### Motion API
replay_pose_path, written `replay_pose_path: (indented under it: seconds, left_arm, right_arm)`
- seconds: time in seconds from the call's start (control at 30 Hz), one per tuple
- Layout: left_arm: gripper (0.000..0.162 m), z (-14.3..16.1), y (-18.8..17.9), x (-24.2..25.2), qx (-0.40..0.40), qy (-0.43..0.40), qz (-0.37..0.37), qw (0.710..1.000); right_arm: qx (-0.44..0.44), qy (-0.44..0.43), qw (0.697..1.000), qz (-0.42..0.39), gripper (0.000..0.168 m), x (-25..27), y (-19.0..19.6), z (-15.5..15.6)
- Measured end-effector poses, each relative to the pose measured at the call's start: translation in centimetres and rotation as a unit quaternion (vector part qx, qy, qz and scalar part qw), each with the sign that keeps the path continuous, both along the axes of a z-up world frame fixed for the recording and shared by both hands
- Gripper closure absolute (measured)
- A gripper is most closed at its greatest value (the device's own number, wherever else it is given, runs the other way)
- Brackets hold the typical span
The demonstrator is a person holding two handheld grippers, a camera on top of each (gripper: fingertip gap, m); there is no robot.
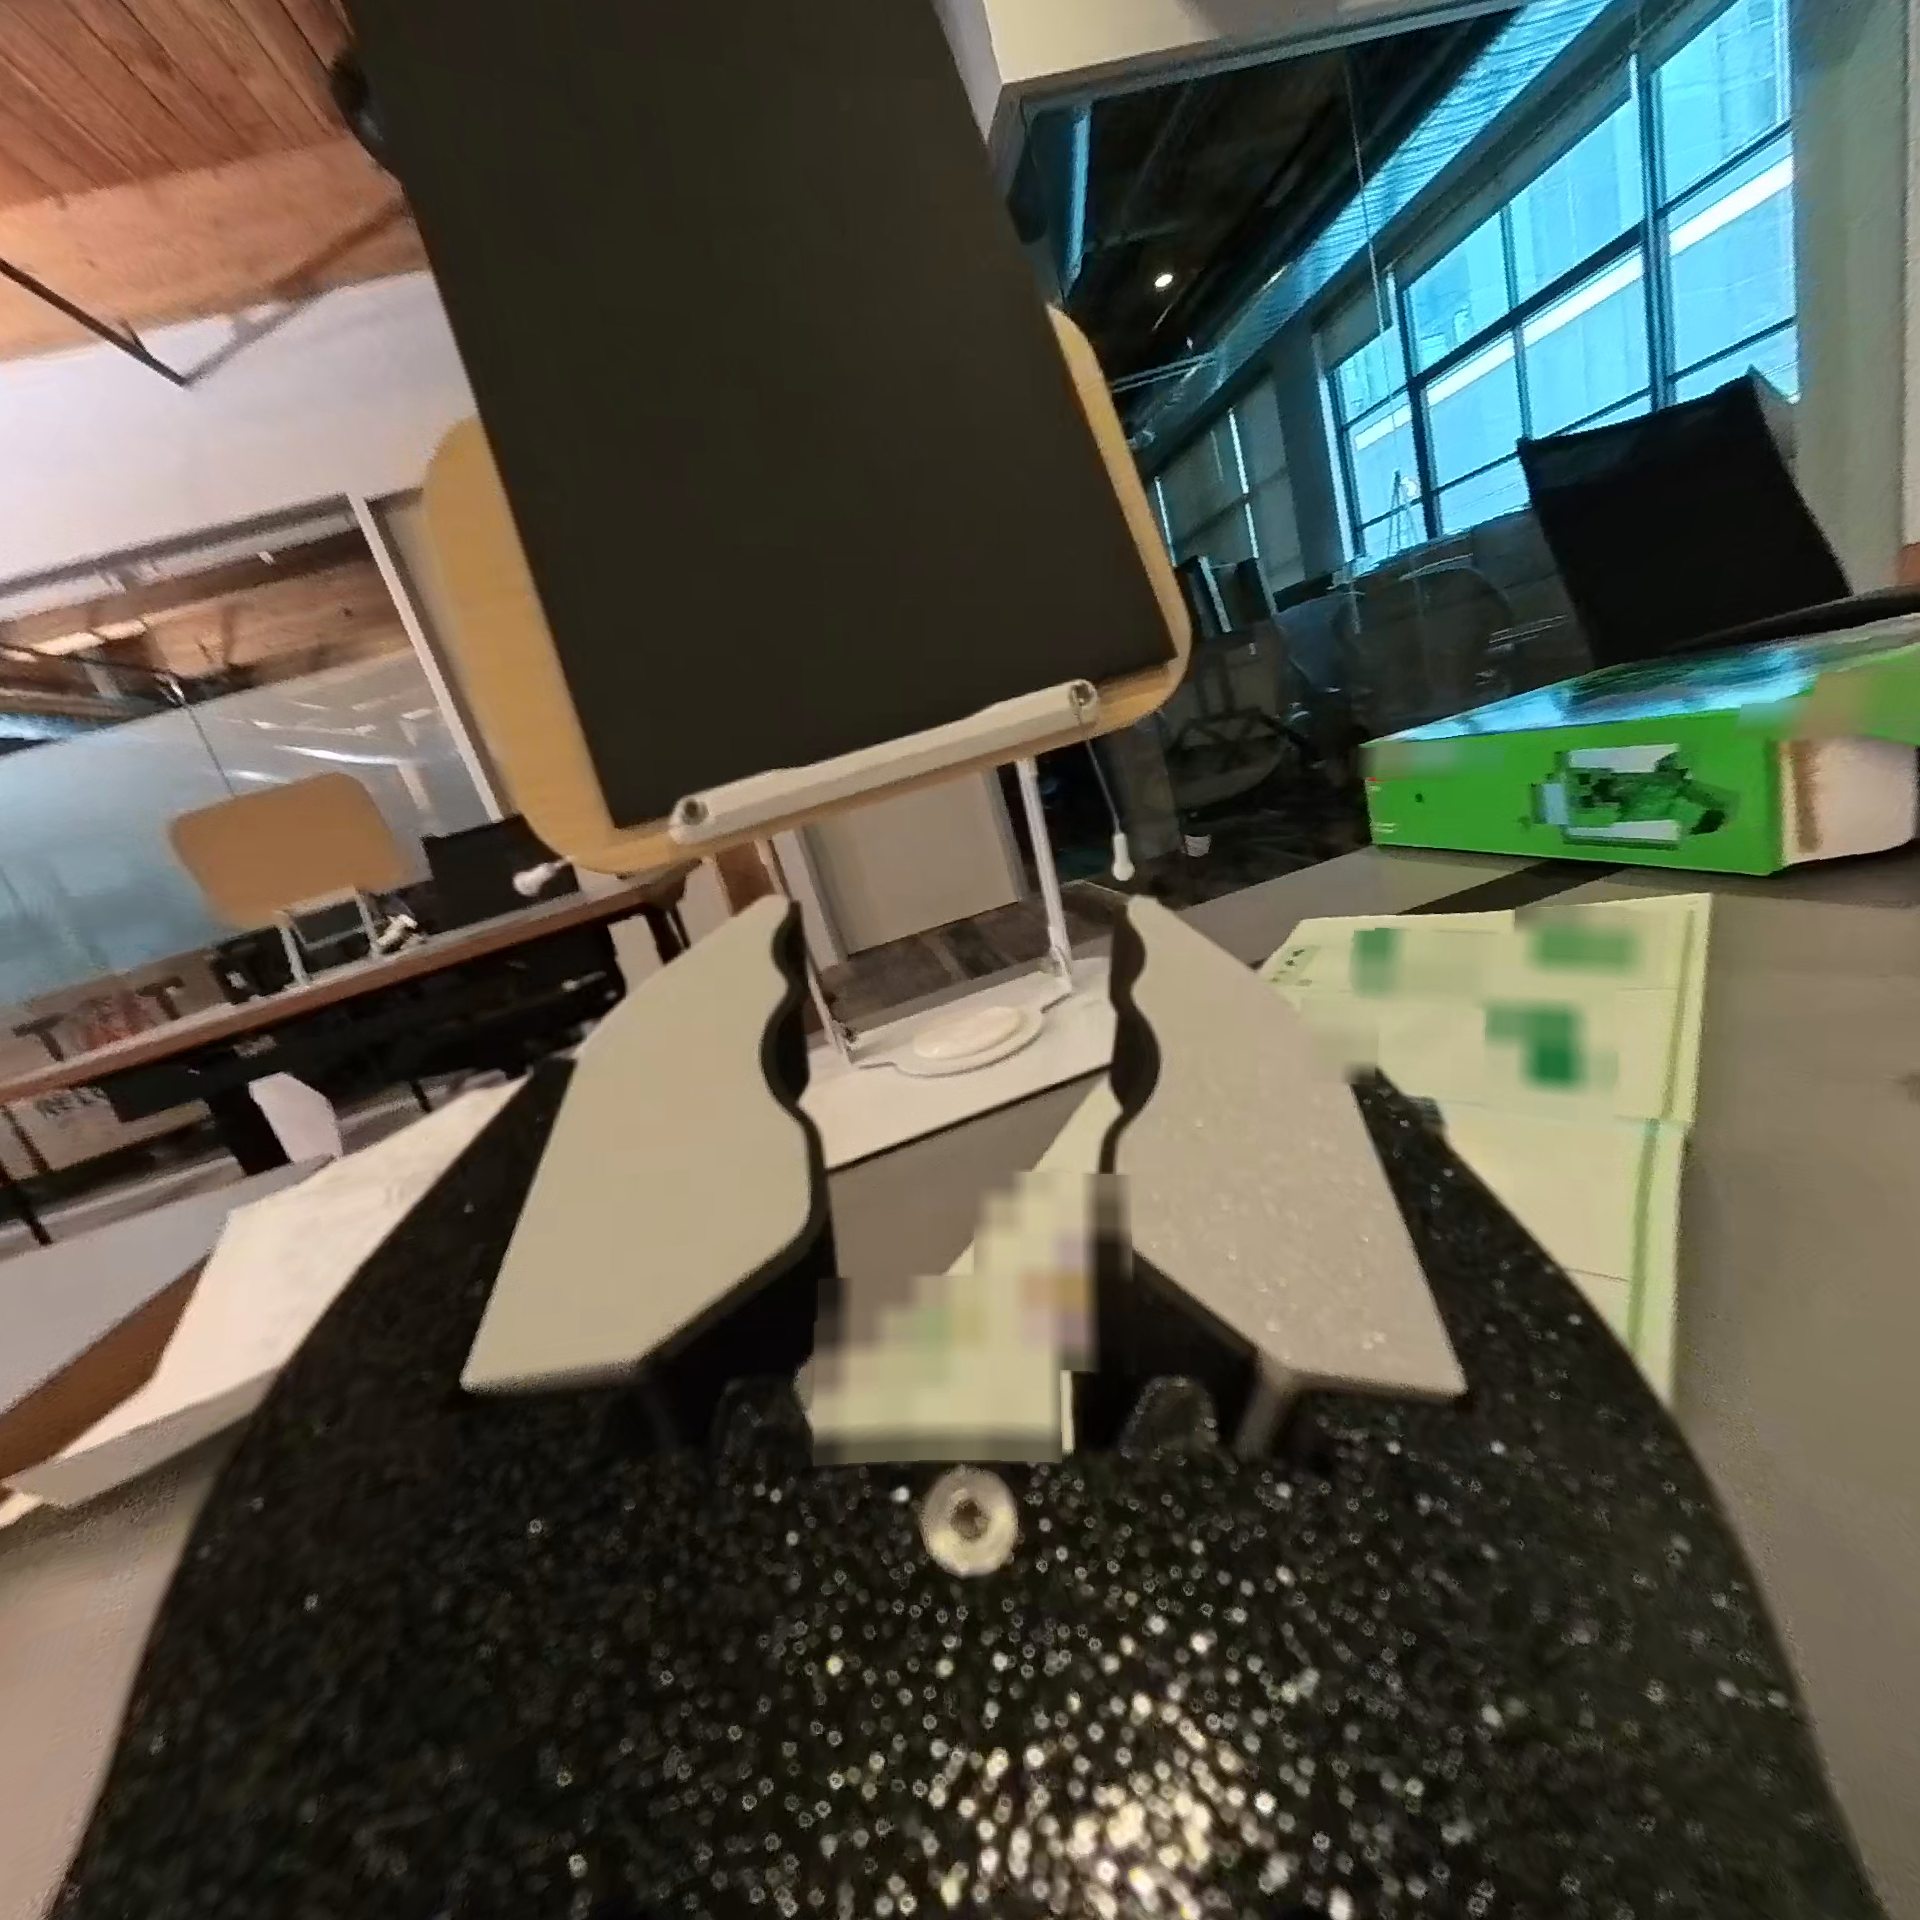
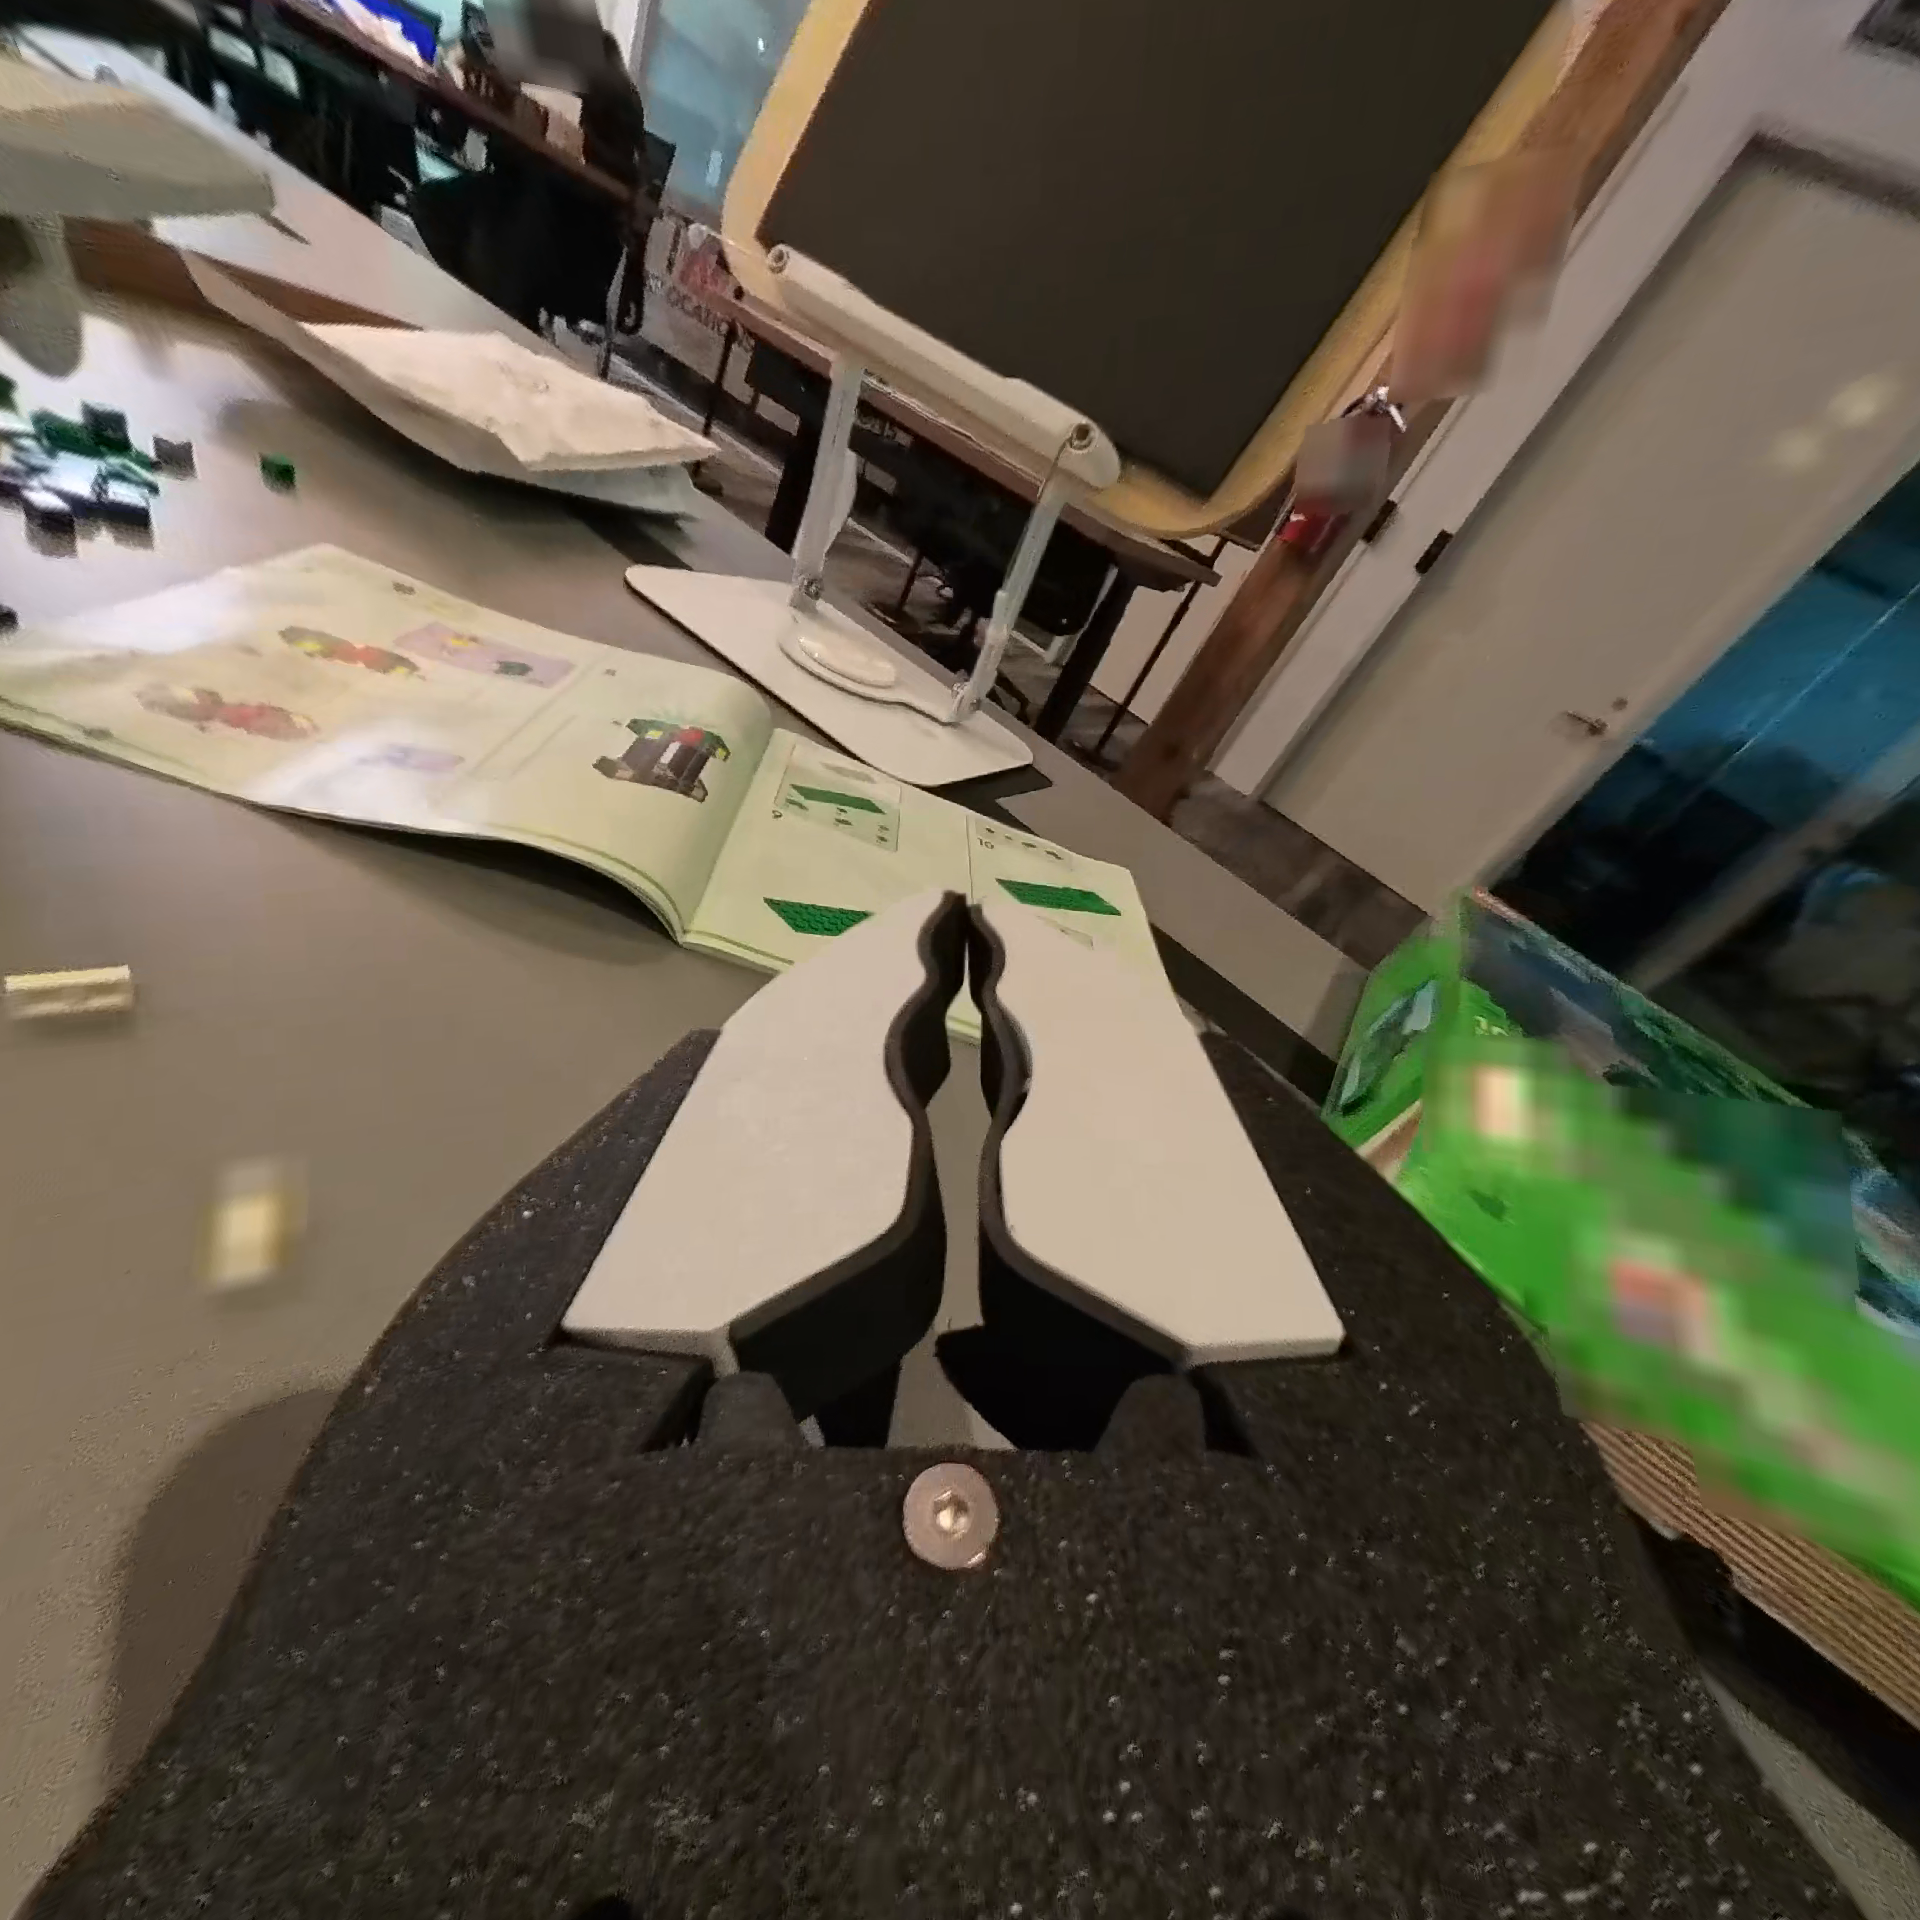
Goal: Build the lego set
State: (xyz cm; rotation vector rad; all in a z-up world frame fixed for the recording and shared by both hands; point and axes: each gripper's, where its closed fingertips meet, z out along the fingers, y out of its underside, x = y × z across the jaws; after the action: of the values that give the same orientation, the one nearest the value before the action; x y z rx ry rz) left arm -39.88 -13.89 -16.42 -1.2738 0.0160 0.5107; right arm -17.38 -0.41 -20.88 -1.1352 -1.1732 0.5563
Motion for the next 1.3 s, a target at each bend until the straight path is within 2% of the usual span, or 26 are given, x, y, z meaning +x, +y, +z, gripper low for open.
replay_pose_path:
  seconds: [0.03, 0.17, 0.23, 0.27, 0.43, 0.67, 0.97, 1.1, 1.3]
  left_arm:
    - [0.107, -0.2, 0.0, 0.1, -0.004, -0.011, -0.005, 1.0]
    - [0.135, -0.6, 0.0, -0.3, -0.011, -0.036, -0.008, 0.999]
    - [0.159, -1.0, 0.4, -0.6, -0.021, -0.049, -0.013, 0.998]
    - [0.162, -1.1, 0.6, -0.7, -0.023, -0.052, -0.017, 0.998]
    - [0.162, -1.3, 1.4, -1.1, -0.036, -0.052, -0.012, 0.998]
    - [0.162, -1.3, 2.2, 1.0, -0.05, -0.022, -0.059, 0.997]
    - [0.162, -1.5, 2.3, 2.1, -0.06, 0.014, -0.062, 0.996]
    - [0.162, -2.0, 2.4, 1.7, -0.088, 0.013, -0.032, 0.996]
    - [0.162, -1.5, 1.9, 2.6, -0.066, 0.025, -0.055, 0.996]
  right_arm:
    - [-0.008, 0.0, 1.0, 0.001, 0.168, 0.0, 0.1, -0.1]
    - [-0.014, -0.027, 0.999, 0.022, 0.168, -0.4, -0.2, -0.9]
    - [0.01, -0.041, 0.999, 0.031, 0.168, -0.6, -0.6, -1.2]
    - [0.013, -0.043, 0.998, 0.037, 0.168, -0.6, -0.7, -1.2]
    - [-0.047, -0.022, 0.996, 0.075, 0.168, -0.7, -0.8, -1.1]
    - [-0.084, -0.019, 0.991, 0.104, 0.168, -0.8, -1.8, -1.2]
    - [-0.021, -0.042, 0.994, 0.101, 0.168, -1.1, -2.3, -1.7]
    - [0.027, -0.062, 0.998, 0.001, 0.168, -0.5, 0.2, -1.8]
    - [0.036, -0.051, 0.997, 0.054, 0.168, -1.1, -2.0, -1.4]
